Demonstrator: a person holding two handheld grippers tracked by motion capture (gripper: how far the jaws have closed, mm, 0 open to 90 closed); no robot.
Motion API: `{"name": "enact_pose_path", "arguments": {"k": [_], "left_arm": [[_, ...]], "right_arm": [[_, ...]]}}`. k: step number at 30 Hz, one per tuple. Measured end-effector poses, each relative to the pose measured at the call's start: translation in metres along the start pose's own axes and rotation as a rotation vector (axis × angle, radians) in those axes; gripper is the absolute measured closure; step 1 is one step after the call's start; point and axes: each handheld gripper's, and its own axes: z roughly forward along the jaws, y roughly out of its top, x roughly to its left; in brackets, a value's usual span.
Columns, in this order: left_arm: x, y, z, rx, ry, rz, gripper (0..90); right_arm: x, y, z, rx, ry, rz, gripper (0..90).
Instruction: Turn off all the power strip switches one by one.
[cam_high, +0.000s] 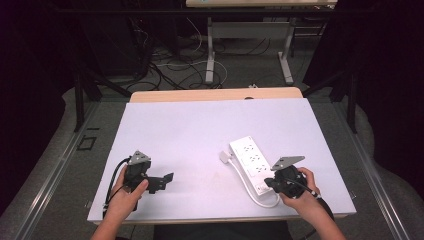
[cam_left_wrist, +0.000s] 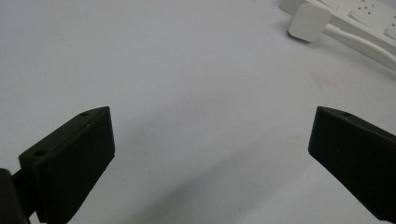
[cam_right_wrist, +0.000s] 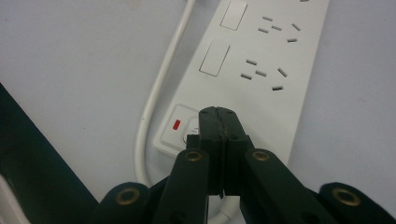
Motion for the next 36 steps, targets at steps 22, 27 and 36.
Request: {"name": "enact_pose_path", "arguments": {"k": [22, 27, 36], "left_arm": [[-0.001, -0.001, 0.002, -0.013, 0.011, -0.003, 0.5], [-0.001, -0.002, 0.002, 0.004, 0.004, -0.006, 0.4], [0.001, -0.001, 0.002, 0.002, 0.006, -0.007, 0.4]], "right_arm": [[0.008, 0.0, 0.02, 0.042, 0.009, -0.01, 90.0], [0.007, 0.0, 0.019, 0.055, 0.017, -0.012, 90.0], [0.008, 0.005, 0.021, 0.024, 0.054, 0.03, 90.0]]}}
